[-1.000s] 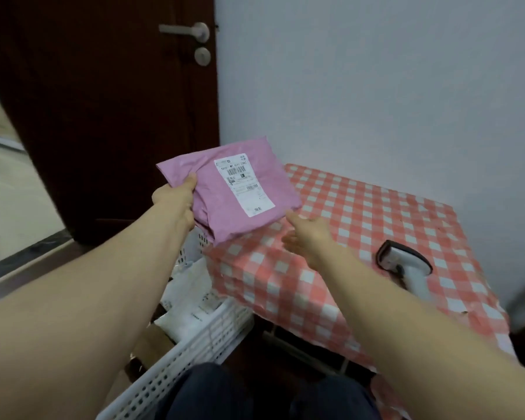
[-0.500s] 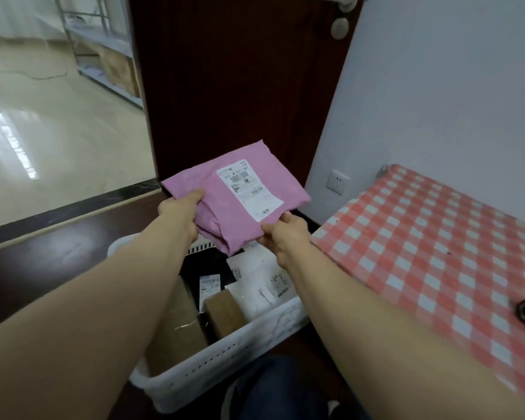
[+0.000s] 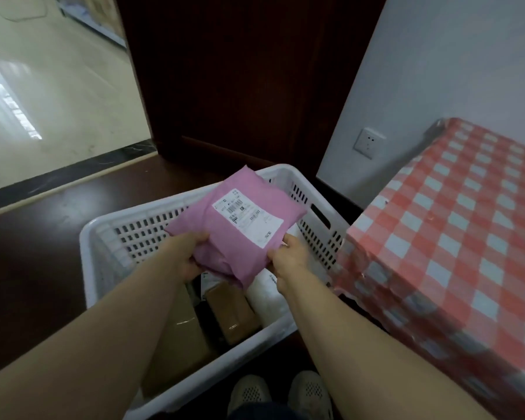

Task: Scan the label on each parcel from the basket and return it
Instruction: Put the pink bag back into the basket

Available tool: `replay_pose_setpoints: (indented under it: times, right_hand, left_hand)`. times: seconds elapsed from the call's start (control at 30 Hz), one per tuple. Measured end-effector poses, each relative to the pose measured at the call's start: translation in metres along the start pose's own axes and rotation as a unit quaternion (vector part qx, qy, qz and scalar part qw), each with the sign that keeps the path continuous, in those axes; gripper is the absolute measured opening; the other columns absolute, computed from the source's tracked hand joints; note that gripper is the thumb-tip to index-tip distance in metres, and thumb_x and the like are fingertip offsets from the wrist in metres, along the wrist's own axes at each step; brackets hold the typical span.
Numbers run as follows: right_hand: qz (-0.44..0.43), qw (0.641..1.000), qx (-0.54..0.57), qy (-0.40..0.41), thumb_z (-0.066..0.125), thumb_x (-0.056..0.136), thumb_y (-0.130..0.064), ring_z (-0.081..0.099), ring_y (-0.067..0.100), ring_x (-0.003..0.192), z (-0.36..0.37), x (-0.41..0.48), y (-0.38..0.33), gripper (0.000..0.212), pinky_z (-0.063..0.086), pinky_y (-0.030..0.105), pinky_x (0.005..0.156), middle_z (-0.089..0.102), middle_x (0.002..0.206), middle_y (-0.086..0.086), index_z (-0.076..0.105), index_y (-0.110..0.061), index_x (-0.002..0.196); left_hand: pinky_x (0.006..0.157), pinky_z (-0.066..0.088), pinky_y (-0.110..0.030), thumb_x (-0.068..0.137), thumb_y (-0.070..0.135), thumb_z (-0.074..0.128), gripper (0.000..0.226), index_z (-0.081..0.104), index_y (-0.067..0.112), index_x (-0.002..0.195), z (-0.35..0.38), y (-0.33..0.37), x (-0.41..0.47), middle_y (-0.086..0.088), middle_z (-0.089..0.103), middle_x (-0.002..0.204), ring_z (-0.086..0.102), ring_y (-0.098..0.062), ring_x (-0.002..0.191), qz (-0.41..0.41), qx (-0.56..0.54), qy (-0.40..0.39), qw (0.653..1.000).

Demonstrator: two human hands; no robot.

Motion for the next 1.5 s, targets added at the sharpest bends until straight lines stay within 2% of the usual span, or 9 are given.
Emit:
replay_pose_setpoints:
  times: [0.17,0.37,0.63,0.77,0.87,1.03,1.23,1.37,1.5]
  right_hand:
    - [0.03,0.999,0.025,-0.005,0.058,0.08,0.0,0.067,0.033,0.101,-0.004,0.053,0.035,0.033,0.057,0.05,0.086,0.069,0.112,0.013,0.063,-0.023,0.103]
    - [0.03,0.999,-0.016,0.027,0.051,0.08,0.014,0.064,0.03,0.104,-0.022,0.104,0.068,0.045,0.054,0.046,0.092,0.067,0.116,0.01,0.062,-0.019,0.109]
    - [0.019,0.986,-0.159,0.054,0.041,0.092,-0.003,0.062,0.028,0.108,-0.05,0.157,0.071,0.041,0.052,0.037,0.094,0.066,0.122,0.006,0.059,-0.019,0.125]
    - [0.022,0.979,-0.196,0.049,0.04,0.094,-0.004,0.062,0.029,0.108,-0.056,0.172,0.079,0.037,0.05,0.039,0.098,0.066,0.121,0.006,0.062,-0.017,0.121]
    - [0.027,0.977,-0.202,0.063,0.038,0.093,-0.002,0.064,0.028,0.104,-0.058,0.183,0.087,0.037,0.052,0.041,0.096,0.068,0.119,0.008,0.064,-0.013,0.117]
    - [0.013,0.945,-0.322,0.056,0.034,0.094,-0.005,0.06,0.029,0.103,-0.058,0.192,0.079,0.035,0.046,0.032,0.088,0.063,0.121,0.009,0.058,-0.01,0.119]
    - [0.033,0.86,-0.498,0.108,0.043,0.093,-0.011,0.05,0.038,0.123,-0.06,0.2,0.076,0.044,0.044,0.048,0.101,0.051,0.138,0.019,0.043,-0.004,0.137]
    - [0.032,0.806,-0.585,0.081,0.05,0.095,-0.02,-0.001,0.034,0.148,-0.063,0.189,0.075,0.08,0.019,0.051,0.115,-0.006,0.161,0.018,-0.003,-0.007,0.153]
    - [0.013,0.775,-0.631,-0.019,0.067,0.085,-0.014,-0.018,0.042,0.145,-0.043,0.195,0.084,0.101,0.012,0.067,0.111,-0.03,0.156,0.013,-0.007,-0.03,0.152]
  left_hand:
    - [0.046,0.053,-0.032,0.085,0.0,0.064,0.051,0.05,0.001,0.134,0.012,-0.042,0.071,-0.019,0.06,0.13,0.065,-0.031,0.095,-0.018,-0.054,0.044,0.997]
    - [0.069,0.054,-0.048,0.084,-0.007,0.06,0.041,0.053,0.0,0.124,0.044,-0.083,0.118,-0.02,0.065,0.099,0.062,-0.029,0.071,-0.061,-0.042,0.063,0.995]
    - [0.056,0.049,-0.03,0.087,-0.006,0.049,0.016,0.053,0.005,0.098,0.084,-0.129,0.146,-0.014,0.055,0.088,0.055,-0.024,0.078,-0.153,0.032,0.032,0.987]
    - [0.083,0.048,-0.038,0.092,0.012,0.05,0.008,0.056,0.008,0.092,0.091,-0.132,0.137,-0.011,0.059,0.091,0.057,-0.024,0.086,-0.157,-0.057,-0.011,0.986]
    - [0.074,0.047,-0.036,0.096,0.031,0.046,0.025,0.06,0.011,0.094,0.082,-0.126,0.141,-0.01,0.063,0.097,0.058,-0.023,0.081,-0.151,-0.16,-0.012,0.975]
    - [0.067,0.05,-0.043,0.096,0.01,0.051,0.011,0.052,0.005,0.107,0.078,-0.147,0.149,-0.017,0.058,0.098,0.057,-0.033,0.089,-0.184,0.099,0.046,0.977]
    - [0.025,0.038,-0.017,0.094,-0.001,0.047,0.026,0.044,0.004,0.069,0.105,-0.165,0.137,-0.01,0.047,0.062,0.049,-0.017,0.043,-0.161,0.391,-0.068,0.904]
    - [0.054,0.054,-0.034,0.095,0.024,0.049,0.024,0.056,0.002,0.101,0.112,-0.176,0.139,-0.013,0.06,0.08,0.062,-0.025,0.063,-0.145,0.558,-0.129,0.807]
    - [0.08,0.046,-0.037,0.087,0.036,0.06,0.04,0.057,0.011,0.117,0.116,-0.144,0.145,-0.01,0.058,0.121,0.056,-0.029,0.112,0.167,0.707,0.016,0.687]
Point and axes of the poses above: each hand's wrist, its own x-axis towards the middle knuckle, its own z-axis out of the palm, y = z × x, the point moved 3 cm from there along x, towards the middle knuckle
